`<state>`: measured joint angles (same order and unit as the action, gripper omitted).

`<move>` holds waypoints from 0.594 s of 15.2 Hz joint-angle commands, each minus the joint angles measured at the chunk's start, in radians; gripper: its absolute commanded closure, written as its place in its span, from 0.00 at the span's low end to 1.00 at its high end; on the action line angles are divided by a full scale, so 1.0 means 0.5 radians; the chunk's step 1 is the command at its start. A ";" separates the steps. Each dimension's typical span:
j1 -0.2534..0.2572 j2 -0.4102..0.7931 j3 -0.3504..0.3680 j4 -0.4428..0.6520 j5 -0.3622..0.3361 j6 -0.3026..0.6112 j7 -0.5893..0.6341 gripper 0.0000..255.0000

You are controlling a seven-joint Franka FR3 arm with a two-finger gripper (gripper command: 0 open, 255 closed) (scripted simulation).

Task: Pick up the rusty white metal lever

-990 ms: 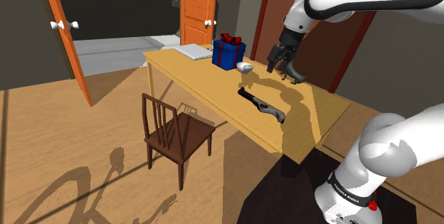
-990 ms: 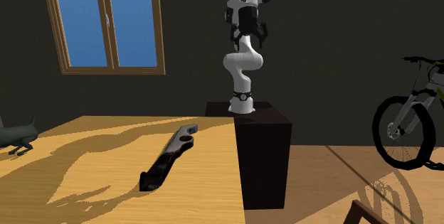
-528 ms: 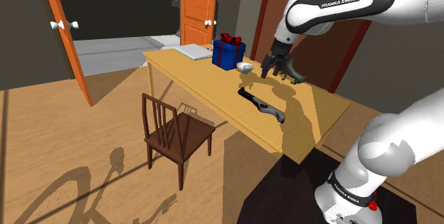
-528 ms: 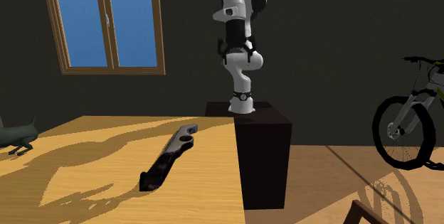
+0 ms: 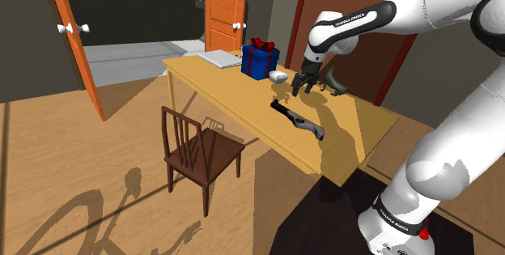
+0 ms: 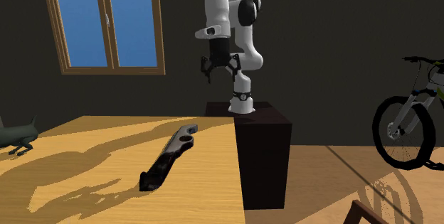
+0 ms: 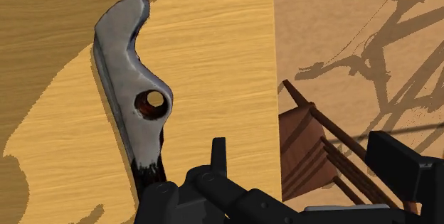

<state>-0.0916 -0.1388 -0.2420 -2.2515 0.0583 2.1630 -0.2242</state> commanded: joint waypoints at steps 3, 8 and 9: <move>-0.032 0.305 -0.059 0.165 0.077 0.097 -0.127 0.00; -0.105 0.682 -0.096 0.413 0.195 0.167 -0.282 0.00; -0.124 0.758 -0.098 0.469 0.219 0.174 -0.310 0.00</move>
<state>-0.1479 0.1947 -0.2920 -2.0441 0.1526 2.2378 -0.3684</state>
